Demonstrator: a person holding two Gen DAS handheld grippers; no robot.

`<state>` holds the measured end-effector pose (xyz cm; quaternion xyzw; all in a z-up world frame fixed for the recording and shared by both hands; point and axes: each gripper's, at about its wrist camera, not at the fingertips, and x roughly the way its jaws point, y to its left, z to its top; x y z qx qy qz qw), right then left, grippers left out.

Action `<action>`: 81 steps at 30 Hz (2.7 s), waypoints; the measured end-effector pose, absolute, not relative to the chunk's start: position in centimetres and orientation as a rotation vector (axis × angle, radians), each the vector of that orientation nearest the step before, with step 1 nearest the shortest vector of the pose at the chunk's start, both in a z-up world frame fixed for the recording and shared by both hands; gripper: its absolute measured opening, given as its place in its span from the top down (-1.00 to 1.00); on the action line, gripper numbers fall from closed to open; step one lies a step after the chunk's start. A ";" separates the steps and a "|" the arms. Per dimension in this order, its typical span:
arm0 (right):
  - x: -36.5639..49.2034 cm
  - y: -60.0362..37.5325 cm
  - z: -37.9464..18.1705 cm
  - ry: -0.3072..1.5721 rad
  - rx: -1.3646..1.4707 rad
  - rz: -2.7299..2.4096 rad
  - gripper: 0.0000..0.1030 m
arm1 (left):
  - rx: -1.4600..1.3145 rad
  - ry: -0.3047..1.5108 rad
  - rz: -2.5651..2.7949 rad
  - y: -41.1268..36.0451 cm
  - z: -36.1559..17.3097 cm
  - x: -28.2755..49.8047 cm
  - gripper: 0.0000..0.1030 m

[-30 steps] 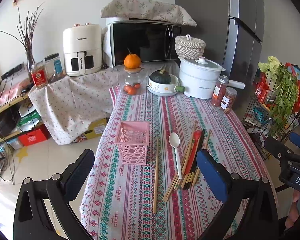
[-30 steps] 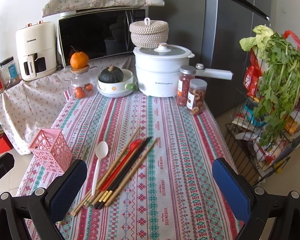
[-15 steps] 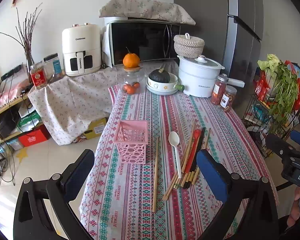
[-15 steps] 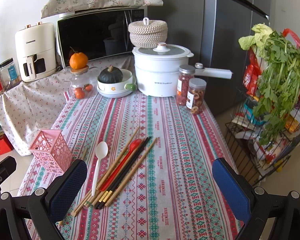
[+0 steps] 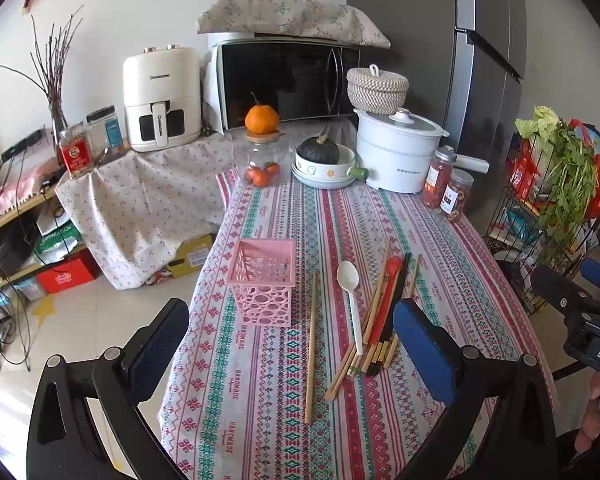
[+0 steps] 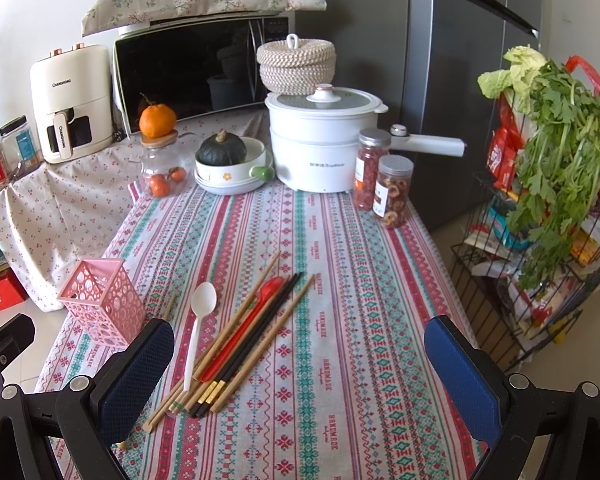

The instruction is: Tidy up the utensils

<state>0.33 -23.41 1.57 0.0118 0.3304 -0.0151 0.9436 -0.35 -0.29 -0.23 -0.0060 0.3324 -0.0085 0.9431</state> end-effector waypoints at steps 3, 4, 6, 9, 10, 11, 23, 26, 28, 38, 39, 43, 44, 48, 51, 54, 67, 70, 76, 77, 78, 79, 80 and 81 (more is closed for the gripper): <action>0.4 -23.3 1.6 0.674 0.023 -0.031 -1.00 | -0.013 0.677 -0.018 -0.2 -0.3 -0.5 -1.00; 0.4 -23.3 1.6 0.674 0.022 -0.031 -1.00 | -0.014 0.678 -0.018 -0.1 -0.3 -0.5 -1.00; 0.5 -23.3 1.5 0.675 0.022 -0.032 -1.00 | -0.014 0.680 -0.015 -0.4 -0.2 -0.2 -1.00; 0.6 -23.3 1.5 0.679 0.023 -0.033 -1.00 | -0.012 0.679 -0.017 -0.4 -0.4 -0.3 -1.00; 0.7 -23.3 1.4 0.680 0.025 -0.033 -1.00 | -0.012 0.679 -0.016 -0.5 -0.4 -0.3 -1.00; 0.7 -23.3 1.4 0.681 0.026 -0.032 -1.00 | -0.012 0.680 -0.016 -0.5 -0.4 -0.3 -1.00; 1.2 -23.7 1.1 0.693 0.033 -0.047 -1.00 | -0.005 0.685 -0.003 -0.6 -0.9 -0.5 -1.00; 1.9 -24.1 0.8 0.693 0.024 -0.067 -1.00 | 0.003 0.690 0.012 -0.7 -1.2 -0.3 -1.00; 2.5 -24.3 0.6 0.694 0.007 -0.081 -1.00 | 0.019 0.682 0.017 -1.0 -1.3 -0.2 -1.00; 10.0 -28.3 -1.0 0.866 0.167 -0.051 -1.00 | 0.126 0.814 -0.128 -3.9 -1.1 4.6 -1.00; 11.0 -28.5 -1.2 0.897 0.179 -0.054 -1.00 | 0.125 0.846 -0.162 -4.5 -1.1 5.6 -1.00; 14.1 -29.6 -3.0 0.966 0.241 -0.027 -1.00 | 0.097 0.942 -0.215 -6.1 -1.3 9.8 -0.99; 14.6 -30.0 -3.8 0.979 0.267 -0.020 -1.00 | 0.086 0.968 -0.224 -6.5 -1.6 11.0 -0.99; 16.4 -31.1 -7.3 1.094 0.362 0.016 -0.70 | 0.096 1.111 -0.238 -8.6 -4.1 16.5 -0.71; 17.3 -31.9 -9.2 1.144 0.415 0.033 -0.62 | 0.116 1.208 -0.205 -9.7 -7.0 20.2 -0.49; 18.0 -32.7 -10.8 1.193 0.464 0.051 -0.57 | 0.088 1.314 -0.175 -10.0 -10.2 23.3 -0.23; 18.7 -35.3 -12.6 1.234 0.517 0.042 -0.56 | 0.038 1.514 -0.030 -10.0 -18.0 29.3 -0.07; 18.8 -35.1 -12.6 1.238 0.508 0.046 -0.56 | 0.028 1.528 -0.029 -9.8 -18.6 29.6 0.27; 19.6 -34.2 -13.2 1.224 0.514 0.054 -0.54 | -0.023 1.391 -0.103 -8.8 -15.8 28.5 0.29; 19.9 -34.1 -13.6 1.225 0.528 0.061 -0.48 | -0.033 1.354 -0.122 -8.6 -14.8 28.0 0.30; 20.2 -34.0 -14.0 1.229 0.545 0.067 -0.41 | -0.051 1.315 -0.142 -8.3 -13.7 27.4 0.30; 20.5 -33.8 -14.5 1.237 0.563 0.072 -0.36 | -0.070 1.277 -0.158 -7.9 -12.7 26.7 0.30; 20.8 -33.5 -15.0 1.246 0.577 0.077 -0.25 | -0.087 1.238 -0.176 -7.3 -11.6 25.9 0.30; 21.1 -33.2 -15.4 1.250 0.585 0.084 -0.14 | -0.104 1.195 -0.192 -6.8 -10.4 25.1 0.30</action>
